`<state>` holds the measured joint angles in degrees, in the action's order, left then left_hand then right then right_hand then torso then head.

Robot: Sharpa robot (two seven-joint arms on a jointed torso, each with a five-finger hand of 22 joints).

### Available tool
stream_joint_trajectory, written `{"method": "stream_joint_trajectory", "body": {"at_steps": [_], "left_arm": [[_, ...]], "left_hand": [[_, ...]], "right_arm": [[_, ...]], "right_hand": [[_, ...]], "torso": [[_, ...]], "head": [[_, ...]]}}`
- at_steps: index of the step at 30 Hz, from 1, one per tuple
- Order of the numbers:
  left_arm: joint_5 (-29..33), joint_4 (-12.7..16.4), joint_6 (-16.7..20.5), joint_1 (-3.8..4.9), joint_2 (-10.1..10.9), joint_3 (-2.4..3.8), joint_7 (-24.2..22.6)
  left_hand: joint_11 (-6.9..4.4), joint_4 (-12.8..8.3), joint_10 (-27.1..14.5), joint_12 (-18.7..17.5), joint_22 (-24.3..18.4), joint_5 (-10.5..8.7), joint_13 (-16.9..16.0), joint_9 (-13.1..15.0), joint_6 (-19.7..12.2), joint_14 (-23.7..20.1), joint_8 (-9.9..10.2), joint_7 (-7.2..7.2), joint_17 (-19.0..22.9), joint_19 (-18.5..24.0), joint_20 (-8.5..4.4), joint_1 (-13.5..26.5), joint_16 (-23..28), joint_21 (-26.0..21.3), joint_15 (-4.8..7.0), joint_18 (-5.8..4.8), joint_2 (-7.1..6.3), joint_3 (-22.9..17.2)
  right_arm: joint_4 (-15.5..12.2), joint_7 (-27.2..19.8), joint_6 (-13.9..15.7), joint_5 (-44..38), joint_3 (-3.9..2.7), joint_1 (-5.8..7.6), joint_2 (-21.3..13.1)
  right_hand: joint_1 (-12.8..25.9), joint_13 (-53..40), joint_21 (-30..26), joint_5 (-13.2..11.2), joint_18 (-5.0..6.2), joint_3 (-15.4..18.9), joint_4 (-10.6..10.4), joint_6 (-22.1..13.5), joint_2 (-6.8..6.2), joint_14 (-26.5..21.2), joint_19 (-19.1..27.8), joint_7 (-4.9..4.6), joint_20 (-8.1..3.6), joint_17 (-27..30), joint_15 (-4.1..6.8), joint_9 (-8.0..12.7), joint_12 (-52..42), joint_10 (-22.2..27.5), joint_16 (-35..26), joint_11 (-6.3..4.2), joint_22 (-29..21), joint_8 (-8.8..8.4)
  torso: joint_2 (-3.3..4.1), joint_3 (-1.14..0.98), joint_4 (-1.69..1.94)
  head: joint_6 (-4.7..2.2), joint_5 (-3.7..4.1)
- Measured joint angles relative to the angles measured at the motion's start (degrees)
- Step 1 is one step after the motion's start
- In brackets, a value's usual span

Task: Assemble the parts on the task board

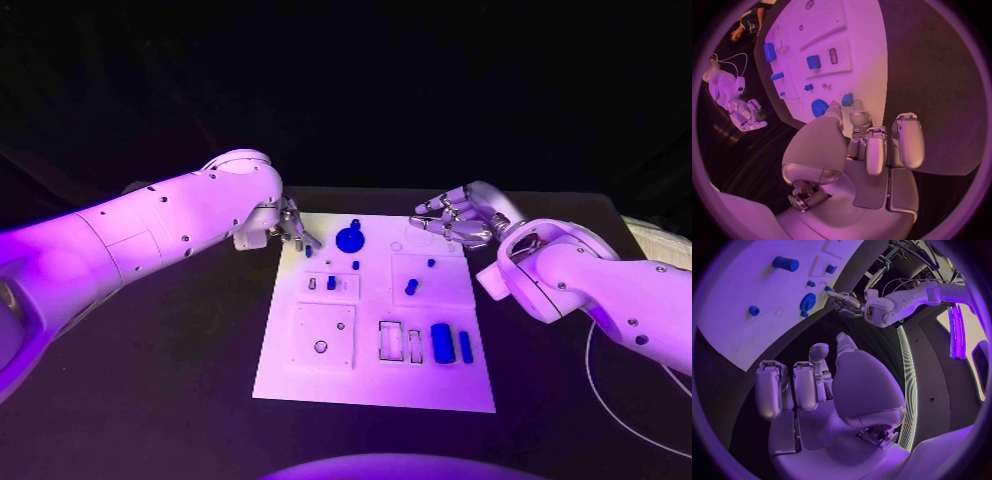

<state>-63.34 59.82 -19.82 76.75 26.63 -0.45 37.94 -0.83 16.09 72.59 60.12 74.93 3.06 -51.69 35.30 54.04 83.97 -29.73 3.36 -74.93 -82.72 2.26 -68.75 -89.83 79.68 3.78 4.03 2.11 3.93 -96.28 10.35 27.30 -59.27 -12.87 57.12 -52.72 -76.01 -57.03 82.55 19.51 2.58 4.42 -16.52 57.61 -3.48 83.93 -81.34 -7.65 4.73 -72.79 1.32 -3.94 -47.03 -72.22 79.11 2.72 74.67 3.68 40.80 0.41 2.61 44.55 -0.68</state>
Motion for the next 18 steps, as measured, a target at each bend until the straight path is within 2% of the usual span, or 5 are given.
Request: {"method": "stream_joint_trajectory", "body": {"at_steps": [18], "left_arm": [[0.64,0.28,-0.48,-0.01,-0.02,-0.01,0.01]], "left_hand": [[-0.21,-0.29,0.21,0.24,-0.01,0.00,-0.24,0.36,0.21,0.20,-0.55,-0.21,0.01,-0.21,-0.21,-0.98,0.00,0.43,0.20,0.00,0.38,-0.62]], "right_arm": [[0.15,0.01,-0.11,0.03,0.04,-0.13,0.22]], "right_hand": [[0.00,-0.01,0.00,0.24,0.00,0.00,0.00,0.00,0.00,0.00,0.00,0.00,0.00,0.00,0.00,0.00,0.00,-0.01,0.00,0.00,0.00,0.00]], "torso": [[-0.03,0.02,0.03]], "head": [[0.09,-0.14]]}}
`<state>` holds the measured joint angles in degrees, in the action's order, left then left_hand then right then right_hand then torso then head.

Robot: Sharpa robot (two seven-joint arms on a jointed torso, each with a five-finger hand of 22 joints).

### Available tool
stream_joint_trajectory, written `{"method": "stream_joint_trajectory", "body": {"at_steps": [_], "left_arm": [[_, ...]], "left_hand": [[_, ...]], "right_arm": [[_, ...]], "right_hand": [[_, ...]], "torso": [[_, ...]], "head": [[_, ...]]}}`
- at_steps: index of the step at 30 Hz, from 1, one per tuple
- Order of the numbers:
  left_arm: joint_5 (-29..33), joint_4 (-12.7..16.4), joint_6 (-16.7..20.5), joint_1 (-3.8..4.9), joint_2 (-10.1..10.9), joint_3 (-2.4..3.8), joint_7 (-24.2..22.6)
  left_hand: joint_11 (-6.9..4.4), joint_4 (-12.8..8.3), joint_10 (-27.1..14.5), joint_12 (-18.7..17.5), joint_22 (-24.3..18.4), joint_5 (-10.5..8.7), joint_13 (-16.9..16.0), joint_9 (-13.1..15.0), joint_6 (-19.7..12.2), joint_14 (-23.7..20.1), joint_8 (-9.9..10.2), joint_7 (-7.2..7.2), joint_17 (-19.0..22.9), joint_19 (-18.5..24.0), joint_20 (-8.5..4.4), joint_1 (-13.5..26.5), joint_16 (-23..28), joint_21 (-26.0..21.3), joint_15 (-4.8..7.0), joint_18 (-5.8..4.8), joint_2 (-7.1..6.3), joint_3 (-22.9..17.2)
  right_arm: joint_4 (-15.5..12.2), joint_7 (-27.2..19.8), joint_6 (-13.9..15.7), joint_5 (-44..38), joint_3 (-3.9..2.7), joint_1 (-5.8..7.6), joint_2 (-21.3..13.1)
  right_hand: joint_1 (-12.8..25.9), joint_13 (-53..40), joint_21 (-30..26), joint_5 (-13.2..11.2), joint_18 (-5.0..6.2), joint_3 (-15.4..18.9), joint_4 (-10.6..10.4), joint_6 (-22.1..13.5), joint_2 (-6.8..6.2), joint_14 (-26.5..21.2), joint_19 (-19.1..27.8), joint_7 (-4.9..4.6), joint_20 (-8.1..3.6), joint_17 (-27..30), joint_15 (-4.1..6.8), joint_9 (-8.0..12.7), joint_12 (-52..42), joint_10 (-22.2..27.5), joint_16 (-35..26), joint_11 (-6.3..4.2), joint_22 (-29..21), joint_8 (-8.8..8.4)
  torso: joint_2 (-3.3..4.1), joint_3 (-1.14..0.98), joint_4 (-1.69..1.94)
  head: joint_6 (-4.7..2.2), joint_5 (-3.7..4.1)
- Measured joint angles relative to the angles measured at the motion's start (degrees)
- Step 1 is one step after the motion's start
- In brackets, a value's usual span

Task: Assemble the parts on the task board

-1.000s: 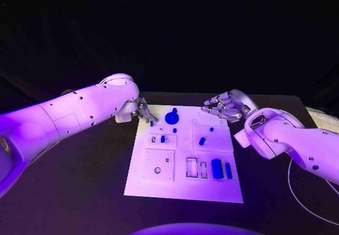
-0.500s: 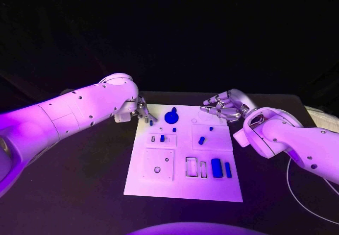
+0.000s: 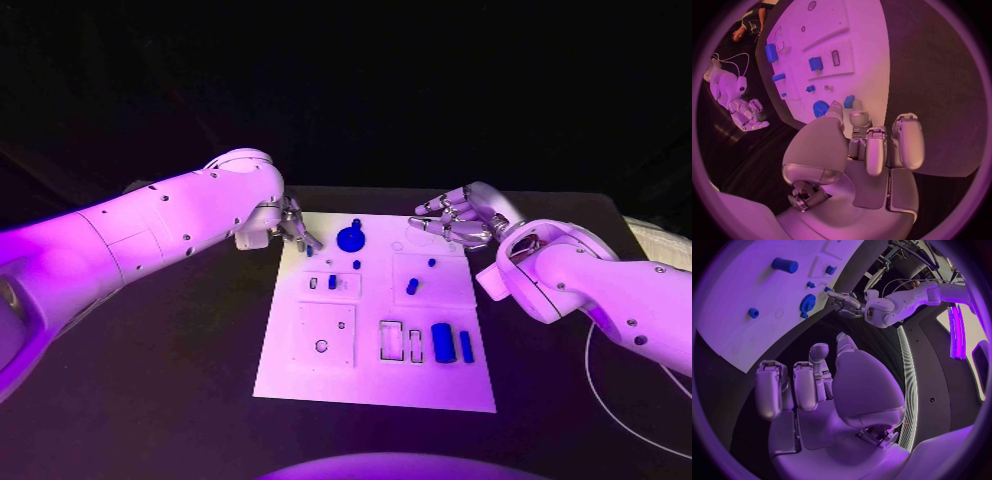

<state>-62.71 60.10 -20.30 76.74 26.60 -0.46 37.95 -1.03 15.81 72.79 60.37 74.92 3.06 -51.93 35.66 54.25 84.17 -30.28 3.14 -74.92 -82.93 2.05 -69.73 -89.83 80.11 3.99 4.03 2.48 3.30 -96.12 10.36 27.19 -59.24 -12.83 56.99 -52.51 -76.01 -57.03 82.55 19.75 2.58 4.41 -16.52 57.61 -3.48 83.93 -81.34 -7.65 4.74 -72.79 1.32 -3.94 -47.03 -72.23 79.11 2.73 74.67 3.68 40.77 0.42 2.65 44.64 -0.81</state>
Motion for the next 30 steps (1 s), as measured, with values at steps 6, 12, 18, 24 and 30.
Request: {"method": "stream_joint_trajectory", "body": {"at_steps": [6,12,18,24,30], "left_arm": [[0.22,0.06,-0.11,0.00,-0.01,0.00,0.00],[0.59,0.06,-0.03,0.00,-0.08,0.00,0.00],[1.01,0.05,0.37,0.08,-0.19,0.07,-0.13],[1.22,-0.09,0.92,-0.04,-0.26,-0.05,-0.25],[1.78,-0.09,1.41,-0.08,-0.05,-0.32,-0.56]], "left_hand": [[-0.03,-0.19,0.03,0.00,0.00,0.00,0.00,0.21,0.00,-0.03,-0.09,0.00,0.00,0.00,0.00,-0.71,0.00,0.00,0.03,-0.01,0.18,-0.19],[-0.20,-2.81,0.20,0.00,0.00,0.00,0.32,0.43,-0.66,-0.04,-0.30,-0.65,0.00,-0.21,-0.21,-6.62,0.00,-0.01,0.45,0.00,2.06,-4.01],[-0.51,-5.07,-0.13,-1.01,-0.01,-0.36,1.19,0.26,-2.00,-0.21,0.35,-0.33,0.01,-0.41,-0.41,-11.02,0.00,-0.01,0.61,0.00,2.08,-11.89],[-0.41,-1.04,-0.22,-1.35,-0.01,0.06,1.85,0.91,-2.51,-0.21,-0.34,-0.01,0.01,-0.41,-0.41,-9.90,0.00,-0.01,0.61,0.00,-1.26,-20.51],[-0.19,-1.92,-0.01,-1.58,-0.01,2.86,2.15,2.12,-2.51,-0.21,-1.77,0.00,0.01,-0.41,-0.41,-5.92,0.00,-0.01,0.61,0.00,-5.69,-29.33]], "right_arm": [[0.01,0.00,-0.02,0.00,0.01,-0.02,0.03],[0.02,0.00,-0.07,0.01,0.02,-0.02,0.05],[0.10,0.00,-0.21,0.01,0.03,-0.08,0.09],[0.19,0.00,-0.42,0.02,0.06,-0.13,0.10],[0.34,0.07,-0.61,0.02,0.09,-0.18,0.08]], "right_hand": [[0.00,0.00,0.00,0.00,0.00,0.00,0.00,0.00,0.00,0.00,0.00,0.00,0.00,0.00,0.00,0.00,0.00,0.00,0.00,0.00,0.00,0.00],[0.00,0.00,0.00,0.00,0.00,0.00,0.00,0.00,0.00,0.00,0.00,0.00,0.00,0.00,0.00,0.00,0.00,0.00,0.00,0.00,0.00,0.00],[0.01,0.00,0.00,0.00,0.00,0.01,0.01,0.00,0.01,0.00,0.00,0.00,0.00,0.00,0.00,0.00,0.00,0.00,0.00,0.00,0.00,0.00],[0.39,0.04,0.00,0.26,0.00,0.33,0.00,0.00,0.39,0.00,0.00,0.00,0.00,0.00,0.00,0.00,0.00,0.00,0.00,0.00,0.00,0.00],[0.39,0.28,0.00,2.34,0.00,0.88,0.07,0.00,0.39,0.00,0.00,0.00,0.00,0.00,0.00,0.00,0.00,-0.01,-0.22,0.00,0.00,0.00]], "torso": [[0.00,0.00,0.01],[0.01,0.01,0.01],[0.02,0.01,0.00],[-0.01,-0.02,-0.03],[-0.09,-0.02,-0.02]], "head": [[0.01,0.01],[0.09,0.01],[0.18,0.09],[0.18,0.10],[0.04,0.13]]}}
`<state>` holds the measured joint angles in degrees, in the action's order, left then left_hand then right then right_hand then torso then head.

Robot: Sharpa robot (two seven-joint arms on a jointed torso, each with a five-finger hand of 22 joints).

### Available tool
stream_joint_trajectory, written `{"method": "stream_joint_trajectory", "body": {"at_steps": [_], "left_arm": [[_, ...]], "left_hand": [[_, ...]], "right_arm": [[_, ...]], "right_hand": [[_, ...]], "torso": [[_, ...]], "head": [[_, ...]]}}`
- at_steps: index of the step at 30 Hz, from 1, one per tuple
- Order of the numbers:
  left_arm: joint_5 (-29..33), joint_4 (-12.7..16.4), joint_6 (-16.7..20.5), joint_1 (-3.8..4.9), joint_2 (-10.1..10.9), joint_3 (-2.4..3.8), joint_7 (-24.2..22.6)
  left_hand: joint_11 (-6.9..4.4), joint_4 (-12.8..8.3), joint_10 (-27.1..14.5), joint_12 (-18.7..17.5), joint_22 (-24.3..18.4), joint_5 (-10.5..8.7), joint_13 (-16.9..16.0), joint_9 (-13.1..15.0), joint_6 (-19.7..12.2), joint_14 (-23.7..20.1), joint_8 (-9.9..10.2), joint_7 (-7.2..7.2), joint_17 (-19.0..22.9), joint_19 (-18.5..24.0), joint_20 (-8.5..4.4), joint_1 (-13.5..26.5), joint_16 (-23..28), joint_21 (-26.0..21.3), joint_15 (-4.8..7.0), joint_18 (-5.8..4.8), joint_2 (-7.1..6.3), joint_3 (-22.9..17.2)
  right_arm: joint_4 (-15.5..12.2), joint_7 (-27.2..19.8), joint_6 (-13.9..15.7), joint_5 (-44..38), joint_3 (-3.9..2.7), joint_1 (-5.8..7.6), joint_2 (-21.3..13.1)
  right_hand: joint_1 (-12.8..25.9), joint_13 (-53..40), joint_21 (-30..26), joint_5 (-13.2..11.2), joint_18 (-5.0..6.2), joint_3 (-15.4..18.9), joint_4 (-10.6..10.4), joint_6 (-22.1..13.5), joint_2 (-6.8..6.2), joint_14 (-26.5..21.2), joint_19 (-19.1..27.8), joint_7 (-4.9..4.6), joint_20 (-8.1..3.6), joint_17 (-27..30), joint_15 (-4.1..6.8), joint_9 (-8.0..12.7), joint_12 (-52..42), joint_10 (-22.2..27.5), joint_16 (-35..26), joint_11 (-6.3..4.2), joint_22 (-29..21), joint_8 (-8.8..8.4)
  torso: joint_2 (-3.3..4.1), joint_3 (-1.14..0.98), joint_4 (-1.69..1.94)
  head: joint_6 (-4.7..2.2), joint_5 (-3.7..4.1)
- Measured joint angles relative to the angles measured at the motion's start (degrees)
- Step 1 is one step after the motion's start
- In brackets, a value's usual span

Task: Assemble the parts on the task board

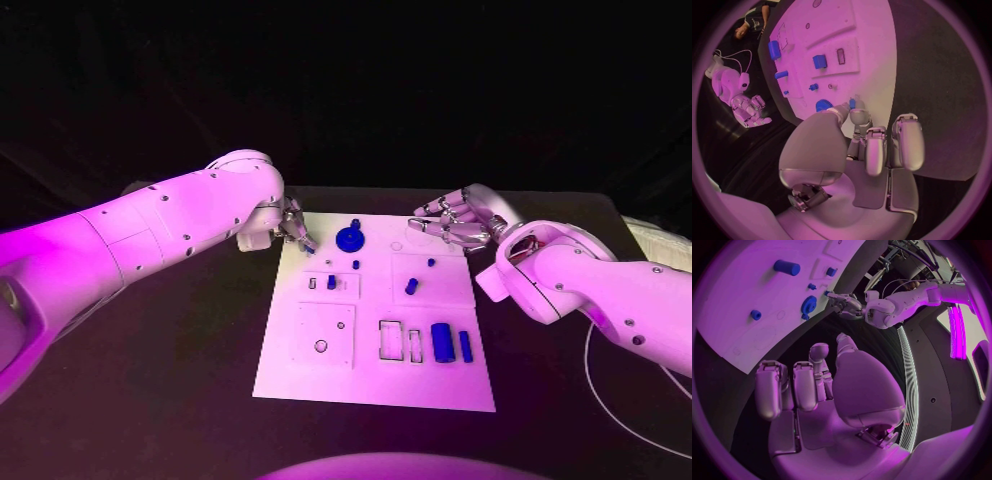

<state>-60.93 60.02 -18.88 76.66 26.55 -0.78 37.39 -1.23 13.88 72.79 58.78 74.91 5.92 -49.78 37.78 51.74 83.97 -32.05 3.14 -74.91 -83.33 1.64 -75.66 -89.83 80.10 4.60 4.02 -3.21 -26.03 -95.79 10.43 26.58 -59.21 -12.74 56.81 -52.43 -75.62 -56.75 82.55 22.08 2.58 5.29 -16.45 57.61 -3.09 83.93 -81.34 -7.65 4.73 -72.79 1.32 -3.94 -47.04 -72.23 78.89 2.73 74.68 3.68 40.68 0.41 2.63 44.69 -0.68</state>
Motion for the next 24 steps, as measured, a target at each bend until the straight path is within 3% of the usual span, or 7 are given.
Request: {"method": "stream_joint_trajectory", "body": {"at_steps": [6,11,12,16,19,24], "left_arm": [[1.46,1.06,1.12,-0.02,1.35,-0.54,-0.76],[3.04,3.78,2.66,-0.02,3.54,-0.65,-1.50],[3.45,4.88,3.19,-0.02,4.36,-0.69,-1.71],[4.44,8.68,4.89,-0.02,7.00,-0.80,-2.43],[5.00,12.01,6.39,-0.07,9.14,-1.06,-3.17],[5.29,16.71,8.59,-1.13,12.36,-1.44,-4.40]], "left_hand": [[-0.11,-0.75,0.92,0.00,0.00,3.82,-0.20,1.18,0.01,0.00,-1.34,0.01,0.00,0.00,0.00,2.89,0.00,0.00,0.00,-0.01,-2.89,-4.36],[-0.26,-1.66,1.07,0.00,0.00,5.72,0.35,1.52,0.15,0.00,-1.85,-0.11,0.00,-0.20,0.20,4.42,0.00,0.05,0.00,-0.01,-3.70,-5.86],[-0.40,-2.55,1.48,0.00,0.00,6.86,0.30,1.59,0.37,0.00,-2.01,-0.31,0.00,-0.28,0.13,5.21,0.00,0.37,0.00,-0.01,-4.14,-6.75],[-0.44,-2.85,1.87,0.46,0.00,8.93,-0.41,1.69,0.57,0.00,-2.25,-0.34,0.00,-0.41,0.00,6.18,0.00,0.77,0.00,0.00,-4.51,-7.05],[-0.62,-3.31,2.46,0.69,-0.01,10.81,-0.74,1.78,1.00,0.00,-2.29,-0.71,0.01,-0.41,0.00,7.24,0.00,0.82,-0.01,-0.89,-4.96,-7.51],[-0.64,-3.61,2.48,0.69,-0.01,12.12,-0.92,1.85,1.29,0.00,-2.30,-0.81,0.01,-0.41,0.00,7.62,0.00,1.11,-0.01,-0.89,-5.34,-7.80]], "right_arm": [[0.10,0.08,-0.27,0.01,0.10,-0.03,0.04],[0.12,0.12,-0.41,0.01,0.16,-0.04,0.06],[0.12,0.13,-0.45,0.01,0.18,-0.05,0.05],[0.11,0.16,-0.54,0.02,0.24,-0.05,0.02],[0.06,0.18,-0.60,0.02,0.28,-0.06,0.01],[-0.01,0.20,-0.67,0.01,0.35,-0.07,-0.05]], "right_hand": [[0.00,0.00,0.00,0.11,0.00,0.00,0.00,0.00,0.00,0.00,0.00,0.00,0.00,0.00,0.00,0.00,0.00,0.00,0.00,0.00,0.00,0.00],[0.00,0.00,0.00,0.22,0.00,0.00,0.00,0.00,0.00,0.00,0.00,0.00,0.00,0.00,0.00,0.00,0.00,0.00,0.00,0.00,0.00,0.00],[0.00,0.00,0.00,0.22,0.00,0.00,0.00,0.00,0.00,0.00,0.00,0.00,0.00,0.00,0.00,0.00,0.00,0.00,0.00,0.00,0.00,0.00],[0.00,0.00,0.00,0.22,0.00,0.00,0.00,0.00,0.00,0.00,0.00,0.00,0.00,0.00,0.00,0.00,0.00,0.00,0.00,0.00,0.00,0.00],[0.00,0.00,0.00,0.22,0.00,0.00,0.00,0.00,0.00,0.00,0.00,0.00,0.00,0.00,0.00,0.00,0.00,0.00,0.00,0.00,0.00,0.00],[0.00,0.00,0.00,0.22,0.00,0.00,0.00,0.00,0.00,0.00,0.00,0.00,0.00,0.00,0.00,0.00,0.00,0.00,0.00,0.00,0.00,0.00]], "torso": [[-0.09,-0.03,0.05],[-0.13,-0.10,0.05],[-0.14,-0.10,0.05],[-0.19,-0.14,0.09],[-0.31,-0.21,0.14],[-0.58,-0.26,0.24]], "head": [[-0.19,-0.25],[-0.26,-0.40],[-0.31,-0.47],[-0.36,-0.63],[-0.27,-0.75],[0.07,-0.83]]}}
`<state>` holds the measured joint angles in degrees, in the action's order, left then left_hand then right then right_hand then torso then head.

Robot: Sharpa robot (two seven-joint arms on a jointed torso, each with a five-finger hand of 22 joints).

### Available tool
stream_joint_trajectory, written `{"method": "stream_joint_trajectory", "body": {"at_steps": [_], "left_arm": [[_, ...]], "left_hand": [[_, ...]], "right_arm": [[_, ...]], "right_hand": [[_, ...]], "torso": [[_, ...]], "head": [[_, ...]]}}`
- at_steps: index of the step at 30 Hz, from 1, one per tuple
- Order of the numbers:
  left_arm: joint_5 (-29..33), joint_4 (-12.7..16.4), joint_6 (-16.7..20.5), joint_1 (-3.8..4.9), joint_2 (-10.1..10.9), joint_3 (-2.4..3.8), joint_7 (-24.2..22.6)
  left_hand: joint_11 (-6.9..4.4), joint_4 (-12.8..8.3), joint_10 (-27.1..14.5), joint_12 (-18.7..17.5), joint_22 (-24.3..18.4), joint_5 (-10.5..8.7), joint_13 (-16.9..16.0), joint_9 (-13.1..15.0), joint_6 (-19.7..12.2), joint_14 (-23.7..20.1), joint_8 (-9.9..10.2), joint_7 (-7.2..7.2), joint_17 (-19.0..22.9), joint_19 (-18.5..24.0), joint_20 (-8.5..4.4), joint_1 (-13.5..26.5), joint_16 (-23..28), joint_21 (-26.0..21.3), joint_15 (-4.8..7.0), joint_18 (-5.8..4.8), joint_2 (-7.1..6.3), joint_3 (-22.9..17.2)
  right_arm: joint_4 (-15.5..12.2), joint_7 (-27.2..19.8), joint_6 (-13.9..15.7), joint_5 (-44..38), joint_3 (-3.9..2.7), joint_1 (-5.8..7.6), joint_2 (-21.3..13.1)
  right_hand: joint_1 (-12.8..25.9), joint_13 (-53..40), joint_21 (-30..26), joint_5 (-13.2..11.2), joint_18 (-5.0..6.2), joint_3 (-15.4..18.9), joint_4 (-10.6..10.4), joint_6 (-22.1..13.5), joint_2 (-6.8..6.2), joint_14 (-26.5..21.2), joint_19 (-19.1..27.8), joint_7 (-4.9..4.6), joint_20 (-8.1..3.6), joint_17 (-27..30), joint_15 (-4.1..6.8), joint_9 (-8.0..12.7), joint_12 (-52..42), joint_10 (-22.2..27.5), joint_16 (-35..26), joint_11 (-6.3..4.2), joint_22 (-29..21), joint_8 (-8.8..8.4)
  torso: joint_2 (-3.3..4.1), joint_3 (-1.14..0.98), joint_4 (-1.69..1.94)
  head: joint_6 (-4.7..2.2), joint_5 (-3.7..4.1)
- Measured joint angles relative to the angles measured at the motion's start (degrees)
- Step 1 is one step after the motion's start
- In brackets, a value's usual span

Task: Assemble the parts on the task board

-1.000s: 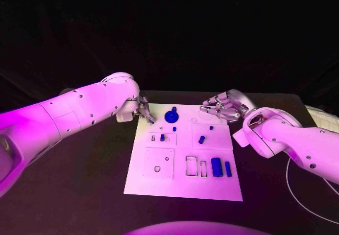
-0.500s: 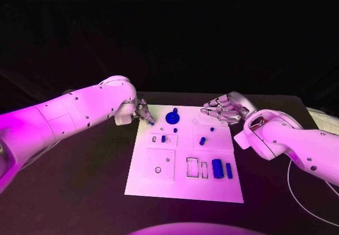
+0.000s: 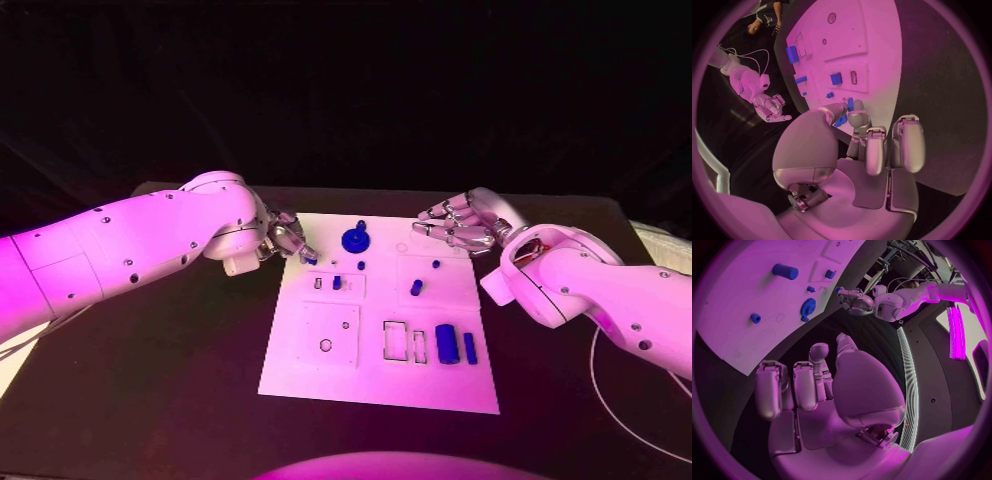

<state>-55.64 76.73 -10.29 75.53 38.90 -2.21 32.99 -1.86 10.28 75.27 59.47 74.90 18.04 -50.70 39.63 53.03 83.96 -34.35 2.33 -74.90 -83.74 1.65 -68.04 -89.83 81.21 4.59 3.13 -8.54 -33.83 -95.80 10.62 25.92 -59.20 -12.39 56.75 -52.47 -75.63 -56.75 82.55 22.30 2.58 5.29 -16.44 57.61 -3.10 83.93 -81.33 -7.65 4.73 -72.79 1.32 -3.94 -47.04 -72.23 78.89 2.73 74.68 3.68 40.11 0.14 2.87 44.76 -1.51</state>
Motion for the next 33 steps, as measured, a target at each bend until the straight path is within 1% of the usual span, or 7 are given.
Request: {"method": "stream_joint_trajectory", "body": {"at_steps": [3,5,9,15,19,25,33], "left_arm": [[-0.09,2.37,1.28,-0.87,1.55,-0.06,-0.72],[-0.26,3.44,1.93,-1.37,2.07,-0.10,-1.11],[-1.21,5.02,3.02,-2.32,2.55,-0.19,-1.94],[-3.24,6.06,3.72,-3.25,2.72,-0.28,-2.70],[-4.38,6.08,3.81,-3.51,2.72,-0.29,-2.88],[-5.66,5.99,3.78,-3.64,2.54,-0.29,-2.90],[-7.25,5.42,3.68,-3.88,1.65,-0.30,-2.63]], "left_hand": [[0.00,0.00,0.00,0.00,0.00,0.04,0.00,0.00,0.01,0.00,0.00,0.00,0.00,0.00,0.00,0.01,0.00,0.22,0.00,0.00,-0.01,0.00],[-0.08,-0.01,0.08,0.00,0.00,0.04,-0.08,0.00,0.02,0.00,0.00,0.00,0.00,0.00,0.00,0.08,0.00,0.22,0.00,0.00,-0.08,-0.01],[-0.20,-0.02,0.20,0.00,0.04,0.32,-0.12,-0.01,0.12,0.00,0.01,-0.09,-0.05,0.00,0.00,0.34,0.00,0.22,0.00,0.00,0.00,-0.01],[-0.21,-0.43,0.21,0.00,0.04,0.32,-0.12,-0.01,0.20,0.00,0.01,-0.02,-0.04,0.00,0.00,0.76,0.00,0.22,0.00,0.00,-0.31,-0.42],[-0.21,-0.75,0.21,0.00,0.04,0.32,-0.12,-0.02,0.33,0.00,0.01,-0.11,-0.04,0.00,0.00,0.92,0.00,0.22,0.00,0.00,-0.47,-0.75],[-0.20,-0.83,0.20,0.23,0.04,0.32,-0.19,-0.03,0.33,0.00,0.02,-0.09,-0.04,0.00,0.00,0.90,0.00,0.22,-0.01,0.01,-0.45,-0.81],[-0.19,-0.88,0.20,0.23,0.03,0.30,-0.18,-0.05,0.40,0.00,0.02,0.00,-0.03,0.00,0.00,0.87,0.00,0.22,-0.01,0.00,-0.42,-0.86]], "right_arm": [[-0.02,0.01,-0.02,0.00,0.02,0.00,-0.10],[-0.02,0.02,-0.02,0.00,0.03,0.00,-0.14],[-0.02,0.03,-0.02,-0.01,0.06,0.00,-0.12],[-0.02,0.03,-0.04,-0.01,0.12,-0.01,-0.10],[-0.02,0.03,-0.05,-0.01,0.14,-0.03,-0.14],[-0.08,0.04,-0.06,-0.02,0.16,-0.04,-0.14],[-0.13,0.04,-0.08,-0.02,0.17,-0.10,-0.14]], "right_hand": [[0.00,0.07,-0.22,0.22,0.00,0.16,0.16,0.00,0.00,0.00,0.00,0.00,0.00,0.01,0.00,0.00,0.00,0.00,0.00,0.00,0.00,0.00],[0.00,0.07,-0.22,0.22,0.00,0.16,0.16,0.00,0.00,0.00,0.00,0.00,0.00,0.05,0.00,0.00,0.00,0.13,0.00,0.13,0.00,0.00],[0.00,0.07,-0.22,0.22,0.00,0.16,0.16,0.00,0.00,0.00,0.00,0.00,0.00,0.05,0.00,0.00,0.00,0.21,0.00,0.21,0.00,0.00],[0.00,0.07,-0.22,0.22,0.00,0.16,0.16,0.00,0.00,0.00,0.00,0.00,0.00,0.05,0.00,0.00,0.00,0.21,0.00,0.21,0.00,0.00],[0.00,0.07,-0.22,0.22,0.00,0.16,0.16,0.00,0.00,0.00,0.00,0.00,0.00,0.05,0.00,0.00,0.00,0.21,0.00,0.21,0.00,0.00],[0.00,0.07,-0.22,0.22,0.00,0.16,0.16,0.00,0.00,0.00,0.00,0.00,0.00,0.05,0.00,0.00,0.00,0.21,0.00,0.21,0.00,0.00],[0.00,0.07,-0.22,0.22,0.00,0.15,0.16,0.00,0.00,0.00,0.00,0.00,0.00,0.05,0.00,0.00,0.00,0.21,0.00,0.21,0.00,0.00]], "torso": [[-0.18,-0.02,0.12],[-0.29,0.00,0.21],[-0.46,0.05,0.36],[-0.47,0.08,0.35],[-0.47,0.08,0.36],[-0.45,0.08,0.40],[-0.44,0.08,0.39]], "head": [[0.13,-0.02],[0.25,-0.02],[0.48,-0.11],[0.77,-0.09],[0.99,-0.05],[1.21,0.07],[1.43,0.05]]}}
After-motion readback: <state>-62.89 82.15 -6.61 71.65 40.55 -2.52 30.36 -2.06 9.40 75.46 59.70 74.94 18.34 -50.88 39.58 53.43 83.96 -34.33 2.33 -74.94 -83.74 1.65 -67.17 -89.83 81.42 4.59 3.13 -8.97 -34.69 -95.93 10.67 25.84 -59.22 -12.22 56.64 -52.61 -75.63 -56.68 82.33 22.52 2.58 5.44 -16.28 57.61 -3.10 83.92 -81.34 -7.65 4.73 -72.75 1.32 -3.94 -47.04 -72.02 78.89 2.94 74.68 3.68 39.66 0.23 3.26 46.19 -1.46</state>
